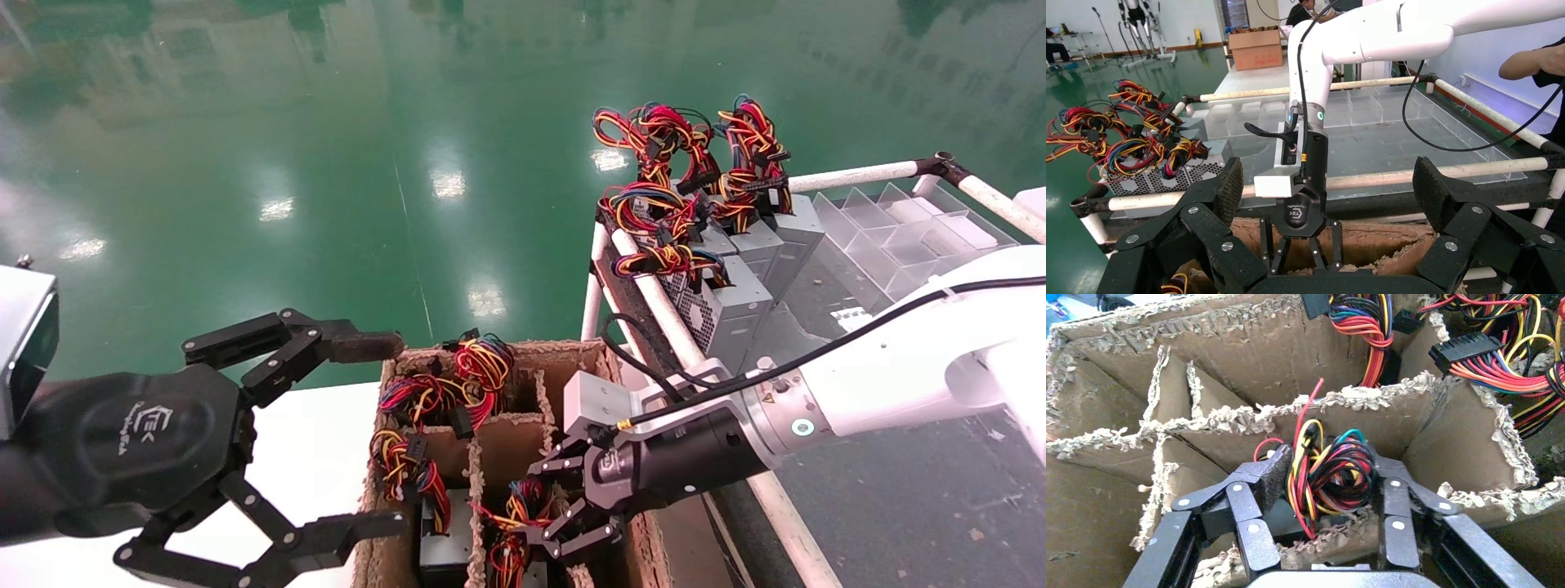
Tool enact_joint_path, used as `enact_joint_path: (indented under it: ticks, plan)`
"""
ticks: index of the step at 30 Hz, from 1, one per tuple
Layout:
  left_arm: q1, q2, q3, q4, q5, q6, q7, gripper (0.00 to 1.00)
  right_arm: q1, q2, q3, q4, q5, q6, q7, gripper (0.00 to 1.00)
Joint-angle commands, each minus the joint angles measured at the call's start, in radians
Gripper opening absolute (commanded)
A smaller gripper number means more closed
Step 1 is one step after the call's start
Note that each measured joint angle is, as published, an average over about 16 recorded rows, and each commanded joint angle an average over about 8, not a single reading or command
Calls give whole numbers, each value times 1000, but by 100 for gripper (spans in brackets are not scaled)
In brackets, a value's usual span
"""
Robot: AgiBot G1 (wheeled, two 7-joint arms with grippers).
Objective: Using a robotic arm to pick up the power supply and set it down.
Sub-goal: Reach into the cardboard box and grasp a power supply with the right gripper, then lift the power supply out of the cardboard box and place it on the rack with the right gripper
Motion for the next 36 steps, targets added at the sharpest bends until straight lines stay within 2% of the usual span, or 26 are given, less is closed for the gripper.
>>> enact_joint_path:
  ticks: [1, 23, 36]
  plan:
    - [0, 0, 0, 0, 0, 0, 0, 100, -1, 5, -14, 9, 14, 0, 3, 0]
    - [0, 0, 1, 0, -1, 0, 0, 100, -13, 81, -139, 81, 203, 3, 26, 0]
    - [0, -1, 1, 0, -1, -1, 1, 100, -36, 142, -144, 87, 381, 5, 28, 0]
